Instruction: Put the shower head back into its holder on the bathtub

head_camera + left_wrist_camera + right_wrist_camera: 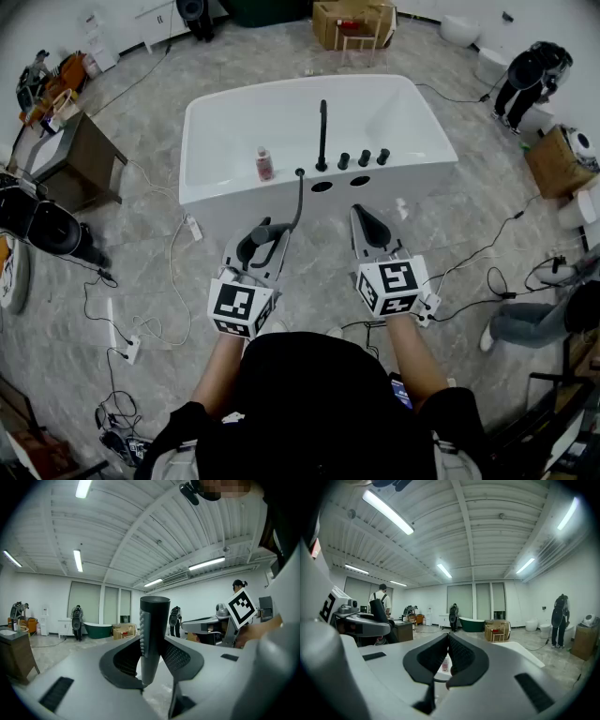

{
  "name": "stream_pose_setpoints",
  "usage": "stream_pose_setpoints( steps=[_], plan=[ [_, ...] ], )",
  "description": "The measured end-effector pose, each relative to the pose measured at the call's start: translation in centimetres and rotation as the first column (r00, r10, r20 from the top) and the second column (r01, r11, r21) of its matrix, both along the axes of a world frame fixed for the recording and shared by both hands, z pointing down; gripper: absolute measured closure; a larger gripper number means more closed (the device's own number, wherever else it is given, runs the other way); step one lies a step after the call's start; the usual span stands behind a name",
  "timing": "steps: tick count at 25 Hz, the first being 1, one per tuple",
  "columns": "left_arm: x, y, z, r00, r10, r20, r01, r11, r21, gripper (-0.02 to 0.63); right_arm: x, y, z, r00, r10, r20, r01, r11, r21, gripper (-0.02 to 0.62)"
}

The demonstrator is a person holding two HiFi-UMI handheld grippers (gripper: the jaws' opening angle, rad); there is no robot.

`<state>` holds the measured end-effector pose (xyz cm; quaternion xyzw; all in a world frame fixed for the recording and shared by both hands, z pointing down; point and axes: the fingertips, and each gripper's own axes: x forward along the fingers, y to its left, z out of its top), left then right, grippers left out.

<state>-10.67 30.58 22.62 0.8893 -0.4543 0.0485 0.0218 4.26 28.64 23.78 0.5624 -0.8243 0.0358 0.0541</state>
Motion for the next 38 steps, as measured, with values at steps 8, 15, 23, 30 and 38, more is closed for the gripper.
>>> stream_pose_setpoints(
  steps=[8,15,23,30,38],
  plan=[
    [1.5,0.8,-0.1,1.000,-0.025,0.008,0.025,1.000,-0.006,0.463,1.5,1.0,-0.1,0.999,-0.027,0.034,0.027,1.000,-0.005,0.572],
    [3.9,2.4,1.2,0.997,-0.073,0.014,0.073,0.997,-0.013,0.462,4.4,2.2,1.1,0.998,-0.061,0.023,0.062,0.998,-0.020,0.572],
    [6.5,4.8,2.8,0.992,-0.128,0.023,0.128,0.992,-0.019,0.462,7.2,4.3,3.6,0.994,-0.107,0.019,0.108,0.993,-0.050,0.572],
    [7.1,4.2,2.6,0.987,-0.156,0.034,0.157,0.987,-0.018,0.462,7.2,3.6,3.9,0.988,-0.157,0.014,0.157,0.986,-0.051,0.572],
    [8.3,2.5,3.1,0.990,-0.134,0.043,0.135,0.990,-0.033,0.462,7.9,2.1,5.0,0.988,-0.148,0.036,0.151,0.986,-0.076,0.572]
  ],
)
